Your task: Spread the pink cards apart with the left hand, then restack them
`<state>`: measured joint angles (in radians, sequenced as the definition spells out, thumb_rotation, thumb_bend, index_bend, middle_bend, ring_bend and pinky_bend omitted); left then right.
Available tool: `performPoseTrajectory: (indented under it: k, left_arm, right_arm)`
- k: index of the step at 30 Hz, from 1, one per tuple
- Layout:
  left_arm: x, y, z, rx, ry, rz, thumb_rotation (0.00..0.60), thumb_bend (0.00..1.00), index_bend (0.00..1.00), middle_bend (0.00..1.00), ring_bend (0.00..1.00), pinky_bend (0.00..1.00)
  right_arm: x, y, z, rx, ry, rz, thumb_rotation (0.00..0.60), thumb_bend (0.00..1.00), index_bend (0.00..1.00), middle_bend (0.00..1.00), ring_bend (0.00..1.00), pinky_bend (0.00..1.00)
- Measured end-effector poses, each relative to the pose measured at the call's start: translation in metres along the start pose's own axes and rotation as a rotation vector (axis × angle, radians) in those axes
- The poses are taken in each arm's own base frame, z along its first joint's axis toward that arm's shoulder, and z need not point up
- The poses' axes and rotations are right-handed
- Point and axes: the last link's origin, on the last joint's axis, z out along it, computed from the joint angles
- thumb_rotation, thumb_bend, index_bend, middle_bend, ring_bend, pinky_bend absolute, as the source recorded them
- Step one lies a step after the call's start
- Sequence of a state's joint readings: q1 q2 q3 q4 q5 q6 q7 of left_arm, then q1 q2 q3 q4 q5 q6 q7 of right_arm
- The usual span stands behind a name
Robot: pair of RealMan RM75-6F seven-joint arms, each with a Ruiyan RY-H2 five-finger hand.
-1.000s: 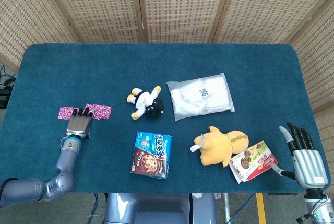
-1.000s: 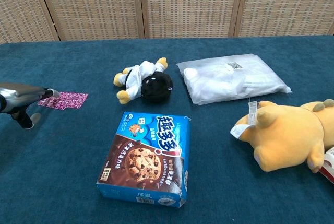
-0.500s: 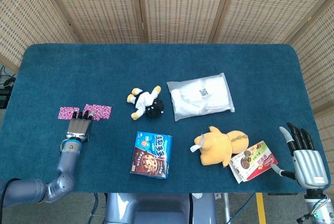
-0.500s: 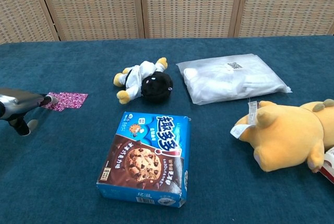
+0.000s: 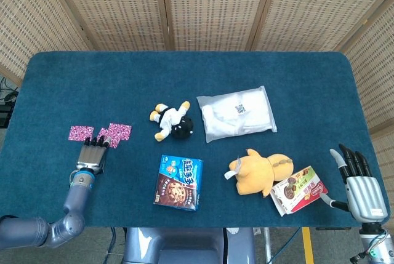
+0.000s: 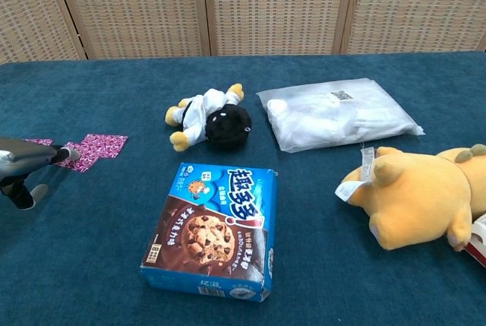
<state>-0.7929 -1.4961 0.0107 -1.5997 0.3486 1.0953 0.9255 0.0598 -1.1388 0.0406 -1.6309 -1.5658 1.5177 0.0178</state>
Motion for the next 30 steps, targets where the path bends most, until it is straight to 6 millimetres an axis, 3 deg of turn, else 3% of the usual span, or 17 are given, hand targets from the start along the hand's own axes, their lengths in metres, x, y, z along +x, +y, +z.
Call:
performPoseTrajectory:
  k: [30]
  left_arm:
    - [-0.009, 0.007, -0.039, -0.031, -0.039, -0.076, 0.600, 0.66, 0.00, 0.00, 0.00, 0.00]
  right_arm:
    - [0.001, -0.001, -0.001, 0.002, 0.003, 0.003, 0.600, 0.03, 0.00, 0.00, 0.00, 0.00]
